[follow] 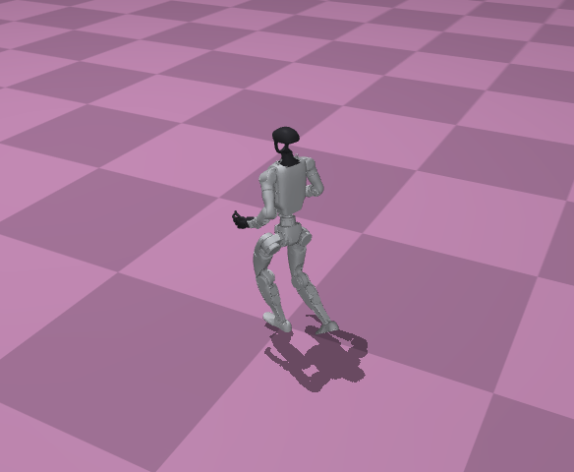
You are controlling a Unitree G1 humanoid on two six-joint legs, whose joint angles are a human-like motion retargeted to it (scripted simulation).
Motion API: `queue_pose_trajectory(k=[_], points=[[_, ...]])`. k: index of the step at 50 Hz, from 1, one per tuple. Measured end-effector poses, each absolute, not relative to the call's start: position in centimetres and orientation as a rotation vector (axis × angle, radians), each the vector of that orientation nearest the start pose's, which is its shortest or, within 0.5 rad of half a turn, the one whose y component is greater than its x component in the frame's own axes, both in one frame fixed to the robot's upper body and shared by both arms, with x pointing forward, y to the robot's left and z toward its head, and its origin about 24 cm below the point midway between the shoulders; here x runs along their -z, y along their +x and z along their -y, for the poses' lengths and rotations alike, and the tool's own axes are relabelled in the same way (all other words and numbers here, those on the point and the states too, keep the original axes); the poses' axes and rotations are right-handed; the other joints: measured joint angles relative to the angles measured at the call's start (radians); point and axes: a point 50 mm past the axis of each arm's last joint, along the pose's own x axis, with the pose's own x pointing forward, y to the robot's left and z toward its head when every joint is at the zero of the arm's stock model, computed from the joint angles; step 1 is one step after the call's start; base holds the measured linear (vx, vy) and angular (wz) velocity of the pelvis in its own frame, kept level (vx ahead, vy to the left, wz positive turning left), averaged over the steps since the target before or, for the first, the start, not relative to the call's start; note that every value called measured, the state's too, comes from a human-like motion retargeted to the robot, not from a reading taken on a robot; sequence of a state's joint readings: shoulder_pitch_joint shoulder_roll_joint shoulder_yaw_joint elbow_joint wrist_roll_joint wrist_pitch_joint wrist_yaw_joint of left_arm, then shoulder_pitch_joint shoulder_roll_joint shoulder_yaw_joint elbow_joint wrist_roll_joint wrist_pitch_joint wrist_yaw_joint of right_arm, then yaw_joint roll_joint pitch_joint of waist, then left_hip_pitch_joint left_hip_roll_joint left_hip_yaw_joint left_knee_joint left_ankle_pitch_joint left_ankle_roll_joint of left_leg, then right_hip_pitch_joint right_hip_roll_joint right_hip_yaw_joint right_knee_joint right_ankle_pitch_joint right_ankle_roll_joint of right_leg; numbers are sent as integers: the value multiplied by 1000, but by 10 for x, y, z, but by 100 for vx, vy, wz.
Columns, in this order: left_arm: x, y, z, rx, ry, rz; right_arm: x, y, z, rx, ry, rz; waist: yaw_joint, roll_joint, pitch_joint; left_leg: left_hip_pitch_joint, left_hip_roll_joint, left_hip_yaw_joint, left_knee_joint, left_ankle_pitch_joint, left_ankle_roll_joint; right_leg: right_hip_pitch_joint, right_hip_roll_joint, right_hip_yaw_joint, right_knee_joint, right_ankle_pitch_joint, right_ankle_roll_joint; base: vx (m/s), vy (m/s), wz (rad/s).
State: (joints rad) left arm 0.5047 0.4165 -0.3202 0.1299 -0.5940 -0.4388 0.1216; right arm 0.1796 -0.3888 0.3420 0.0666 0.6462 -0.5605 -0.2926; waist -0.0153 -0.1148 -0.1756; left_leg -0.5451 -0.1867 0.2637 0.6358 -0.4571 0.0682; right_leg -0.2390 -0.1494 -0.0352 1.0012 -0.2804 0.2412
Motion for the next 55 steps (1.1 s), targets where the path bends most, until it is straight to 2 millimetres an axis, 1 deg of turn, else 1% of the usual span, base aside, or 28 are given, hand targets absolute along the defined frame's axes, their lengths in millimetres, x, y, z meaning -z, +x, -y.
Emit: queue_pose_trajectory(k=[3,5,7,8,10,13,15,17,20,21,22,24,26,28,30,32,33,35,38,40,42,45,47,48,50,51,53,55], points=[[37,128,-201,-114,-152,-254,-2,182,186,206,324,30,-46,-22,10,21,-48,-21,124,-97,76,-41,-60,0,249,24,8,-3,4,24],[29,149,-198,-110,-100,-185,16,169,184,252,315,-56,-75,-31,33,33,-64,-36,237,-211,140,-93,-94,0,434,10,-5,0,0,0],[18,177,-196,-120,-53,-102,35,155,184,311,312,-152,-99,-27,61,60,-61,-53,303,-308,179,-173,-108,3,575,-22,-34,-2,2,-11],[11,194,-194,-130,-33,-56,43,151,186,342,319,-190,-104,-17,78,84,-49,-64,310,-341,183,-224,-105,5,619,-39,-53,-3,4,-30],[-3,218,-190,-147,-41,19,57,136,193,406,339,-261,-125,0,94,153,-42,-80,276,-365,173,-321,-116,6,661,-91,-89,-1,3,-29],[-22,232,-185,-153,-102,102,65,115,208,467,360,-317,-155,50,98,292,-5,-103,166,-314,103,-419,-100,-30,558,-158,-119,4,1,-30],[-30,233,-182,-142,-143,144,65,104,218,486,348,-330,-173,83,87,370,29,-119,97,-224,37,-451,-71,-63,415,-177,-123,7,-5,-22],[-32,227,-178,-116,-173,166,62,96,225,490,320,-330,-177,113,69,413,75,-133,82,-101,-35,-451,-15,-87,236,-173,-115,6,-8,-14],[-29,214,-172,-58,-185,161,55,92,233,486,274,-308,-148,158,46,398,165,-152,221,71,-114,-408,99,-106,-7,-146,-109,1,-8,-15],[-27,209,-171,-43,-187,144,51,98,234,479,257,-286,-131,171,45,376,200,-154,316,95,-117,-387,131,-114,-43,-149,-123,-3,-7,-13],[-23,204,-170,-31,-188,123,47,104,234,470,240,-259,-114,180,46,354,233,-154,415,110,-114,-368,157,-120,-63,-163,-141,-4,-6,-9],[-13,193,-172,-28,-183,63,34,125,235,445,213,-176,-74,181,58,301,291,-145,633,85,-79,-335,185,-124,-31,-246,-197,-4,-6,-4],[-1,183,-177,-54,-171,-7,17,154,234,419,187,-71,-32,181,85,226,353,-144,850,16,-24,-300,210,-124,16,-363,-260,-4,-6,3],[12,172,-185,-100,-157,-85,-4,185,232,393,163,40,13,177,113,132,394,-148,1014,-72,37,-261,227,-112,50,-471,-301,-2,-3,3],[23,161,-193,-141,-153,-145,-28,215,228,362,143,156,48,161,132,22,393,-146,1076,-146,87,-212,226,-92,43,-529,-308,0,0,0],[28,149,-203,-159,-152,-183,-46,230,220,320,156,231,68,132,130,-62,350,-119,988,-177,104,-142,206,-66,-14,-497,-274,1,3,2],[29,142,-206,-159,-149,-199,-50,232,215,296,170,248,79,116,123,-86,323,-100,902,-183,102,-102,195,-52,-52,-454,-247,4,7,-1],[32,130,-212,-153,-144,-225,-52,229,206,247,193,256,89,82,101,-101,253,-63,667,-176,80,-32,162,-30,-118,-329,-176,5,8,1],[36,122,-211,-135,-127,-256,-40,214,194,180,201,214,62,24,56,-59,102,-28,260,-102,28,4,72,-16,-90,-129,-61,3,8,30],[37,124,-207,-134,-124,-255,-27,202,187,150,197,157,27,-5,39,-19,17,-30,119,-73,30,-10,15,-8,25,-40,-12,-1,6,40],[32,135,-202,-120,-106,-210,-10,187,183,148,194,72,-8,-17,42,-3,-23,-47,176,-126,72,-41,-22,-6,206,3,7,-3,4,28],[12,168,-194,-110,-43,-68,21,163,179,190,184,-87,-59,-32,74,28,-61,-75,304,-270,160,-137,-78,-1,500,-2,1,-1,1,6],[-7,197,-191,-123,-4,47,39,148,181,235,182,-181,-84,-27,101,69,-58,-89,337,-345,185,-234,-101,4,623,-51,-36,-1,2,-14],[-18,212,-188,-136,3,102,45,143,185,259,189,-210,-92,-17,114,102,-50,-94,319,-361,182,-291,-107,6,651,-76,-59,-1,5,-37],[-34,228,-183,-147,-14,181,51,130,196,298,200,-253,-114,15,124,190,-33,-105,251,-354,152,-379,-112,-6,632,-131,-94,2,4,-40],[-39,229,-182,-144,-30,204,51,124,202,310,201,-260,-127,36,119,233,-17,-113,209,-318,120,-405,-102,-24,570,-151,-104,6,0,-33],[-44,226,-178,-122,-60,234,48,114,211,323,188,-262,-149,75,98,305,19,-127,132,-210,46,-439,-70,-59,404,-169,-113,7,-4,-22],[-43,217,-173,-83,-80,241,42,108,217,324,158,-247,-156,109,70,337,64,-137,111,-68,-32,-441,-9,-83,189,-154,-104,6,-7,-17]])
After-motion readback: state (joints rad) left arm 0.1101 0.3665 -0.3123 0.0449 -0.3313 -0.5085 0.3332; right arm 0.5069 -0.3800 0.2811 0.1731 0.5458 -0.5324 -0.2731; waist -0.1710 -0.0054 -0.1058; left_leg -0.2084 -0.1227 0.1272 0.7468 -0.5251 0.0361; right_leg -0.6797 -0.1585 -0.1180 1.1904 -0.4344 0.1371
